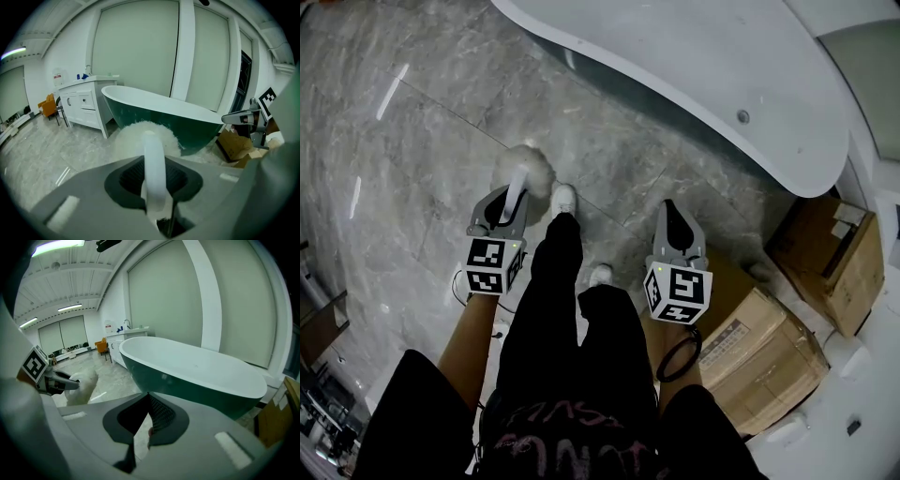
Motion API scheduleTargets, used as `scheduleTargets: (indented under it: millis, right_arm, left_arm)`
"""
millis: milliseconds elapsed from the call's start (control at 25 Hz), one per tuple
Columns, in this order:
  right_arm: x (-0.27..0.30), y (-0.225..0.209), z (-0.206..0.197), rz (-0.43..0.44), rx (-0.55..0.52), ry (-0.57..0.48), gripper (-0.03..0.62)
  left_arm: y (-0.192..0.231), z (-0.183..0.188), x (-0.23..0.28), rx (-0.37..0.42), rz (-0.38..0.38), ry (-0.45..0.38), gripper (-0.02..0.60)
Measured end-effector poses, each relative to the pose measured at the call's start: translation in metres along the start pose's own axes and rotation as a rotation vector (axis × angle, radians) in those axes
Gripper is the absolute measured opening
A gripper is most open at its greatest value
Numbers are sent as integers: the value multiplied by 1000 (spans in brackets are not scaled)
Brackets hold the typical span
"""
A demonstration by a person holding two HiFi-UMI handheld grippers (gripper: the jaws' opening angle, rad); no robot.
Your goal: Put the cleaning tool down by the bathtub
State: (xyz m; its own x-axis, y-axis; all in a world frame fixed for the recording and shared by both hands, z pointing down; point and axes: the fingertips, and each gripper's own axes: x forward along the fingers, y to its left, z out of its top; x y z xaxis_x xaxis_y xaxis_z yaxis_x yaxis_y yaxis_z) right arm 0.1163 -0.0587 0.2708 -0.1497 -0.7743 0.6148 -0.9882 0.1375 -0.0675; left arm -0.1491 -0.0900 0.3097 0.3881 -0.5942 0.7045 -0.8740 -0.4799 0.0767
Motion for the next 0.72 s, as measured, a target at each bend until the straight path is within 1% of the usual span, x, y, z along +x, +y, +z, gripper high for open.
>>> scheduleTargets:
  millis: [360, 720]
  right_arm:
    - [66, -7, -54, 9, 22, 24, 12]
    - [139, -3, -113, 47, 28, 63, 12]
  left_arm:
    - [21, -38, 67, -8, 19, 1, 89]
    - [41, -86, 139, -3, 34, 16, 89]
